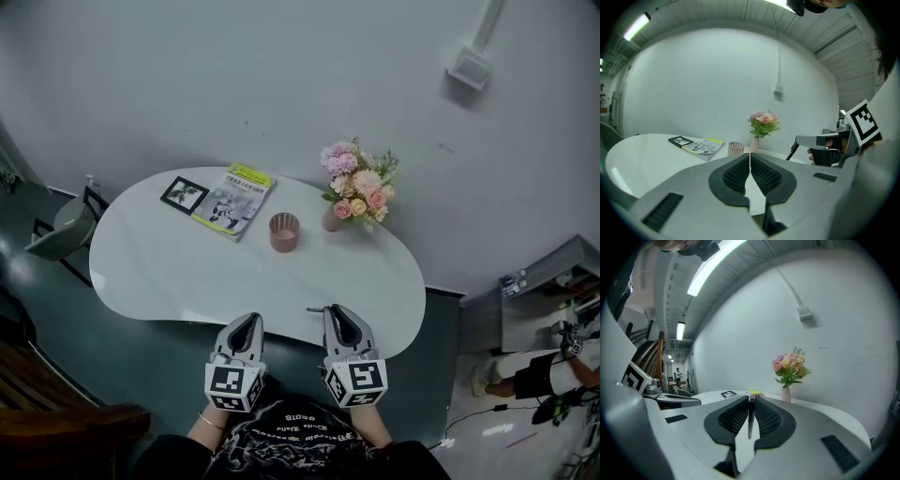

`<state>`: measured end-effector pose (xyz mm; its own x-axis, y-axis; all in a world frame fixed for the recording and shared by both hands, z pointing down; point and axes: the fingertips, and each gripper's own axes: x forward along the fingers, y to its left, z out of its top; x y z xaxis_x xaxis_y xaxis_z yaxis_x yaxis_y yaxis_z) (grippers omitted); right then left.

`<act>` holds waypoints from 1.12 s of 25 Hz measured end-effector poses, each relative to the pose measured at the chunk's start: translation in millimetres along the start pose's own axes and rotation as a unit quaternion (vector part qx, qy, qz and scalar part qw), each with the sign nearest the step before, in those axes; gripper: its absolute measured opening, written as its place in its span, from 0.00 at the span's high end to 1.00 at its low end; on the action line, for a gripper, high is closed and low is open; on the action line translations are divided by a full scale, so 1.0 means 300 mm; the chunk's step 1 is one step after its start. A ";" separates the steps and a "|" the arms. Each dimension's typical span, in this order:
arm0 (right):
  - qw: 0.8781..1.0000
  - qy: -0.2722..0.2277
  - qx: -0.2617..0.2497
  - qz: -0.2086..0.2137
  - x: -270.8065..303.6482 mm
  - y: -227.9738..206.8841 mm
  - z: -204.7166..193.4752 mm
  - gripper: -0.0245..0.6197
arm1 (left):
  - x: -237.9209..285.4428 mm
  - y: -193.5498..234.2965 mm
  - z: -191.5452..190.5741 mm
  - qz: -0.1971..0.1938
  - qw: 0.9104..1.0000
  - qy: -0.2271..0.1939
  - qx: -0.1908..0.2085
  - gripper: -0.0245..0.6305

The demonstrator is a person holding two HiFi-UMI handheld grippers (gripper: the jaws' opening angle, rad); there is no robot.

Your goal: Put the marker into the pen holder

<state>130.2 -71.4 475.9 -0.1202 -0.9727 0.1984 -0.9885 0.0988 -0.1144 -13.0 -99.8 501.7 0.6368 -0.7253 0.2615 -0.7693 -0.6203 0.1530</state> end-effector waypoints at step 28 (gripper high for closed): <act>0.999 0.007 -0.002 -0.034 0.362 0.076 0.102 0.86 | 0.187 0.372 0.101 -0.017 1.000 0.014 -0.013 0.92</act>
<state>97.3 -181.1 464.9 -0.0546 -0.9743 0.2183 -0.9948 0.0343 -0.0957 -61.6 -218.6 504.7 0.6608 -0.6953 0.2828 -0.7489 -0.6361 0.1858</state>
